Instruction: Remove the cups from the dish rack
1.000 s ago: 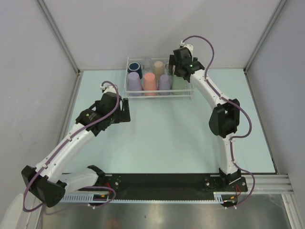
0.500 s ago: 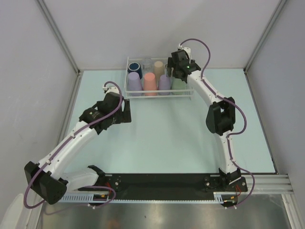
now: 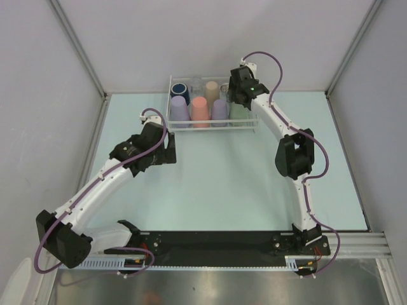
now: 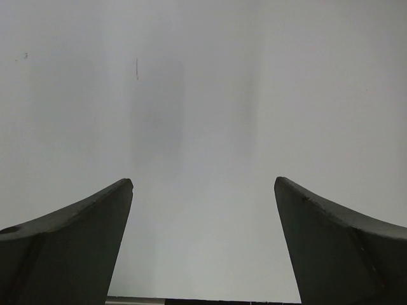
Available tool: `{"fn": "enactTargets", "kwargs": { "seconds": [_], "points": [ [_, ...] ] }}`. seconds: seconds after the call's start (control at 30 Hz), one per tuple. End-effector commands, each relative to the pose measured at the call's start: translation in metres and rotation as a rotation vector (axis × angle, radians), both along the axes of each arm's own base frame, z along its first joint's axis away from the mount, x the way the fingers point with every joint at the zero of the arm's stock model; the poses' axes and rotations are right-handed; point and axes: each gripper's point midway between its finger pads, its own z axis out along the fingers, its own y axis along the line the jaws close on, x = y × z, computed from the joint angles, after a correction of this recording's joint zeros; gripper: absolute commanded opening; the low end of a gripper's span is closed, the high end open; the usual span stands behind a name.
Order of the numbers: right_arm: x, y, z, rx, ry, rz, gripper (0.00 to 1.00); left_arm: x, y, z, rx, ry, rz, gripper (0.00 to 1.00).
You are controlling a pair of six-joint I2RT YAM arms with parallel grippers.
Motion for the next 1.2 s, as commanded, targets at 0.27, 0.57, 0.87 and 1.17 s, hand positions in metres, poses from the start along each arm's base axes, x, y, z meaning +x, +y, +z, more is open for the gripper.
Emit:
{"fn": "enactTargets", "kwargs": {
  "seconds": [0.27,0.57,0.87,1.17],
  "points": [
    [-0.003,-0.009,0.019,-0.044,-0.044,-0.034,0.0,0.006,-0.002,0.011,-0.024,-0.036,0.0,1.0],
    [-0.009,-0.014,0.092,-0.021,-0.169,-0.039,0.0,0.006,-0.003,0.017,-0.041,-0.054,0.004,1.0],
    [-0.025,-0.013,0.134,0.019,-0.228,-0.02,0.0,0.004,-0.006,0.019,-0.076,-0.057,0.014,1.0],
    [-0.043,-0.005,0.17,0.24,-0.278,0.045,0.0,0.001,-0.014,0.029,-0.171,-0.108,0.011,1.0]
  ]
}}
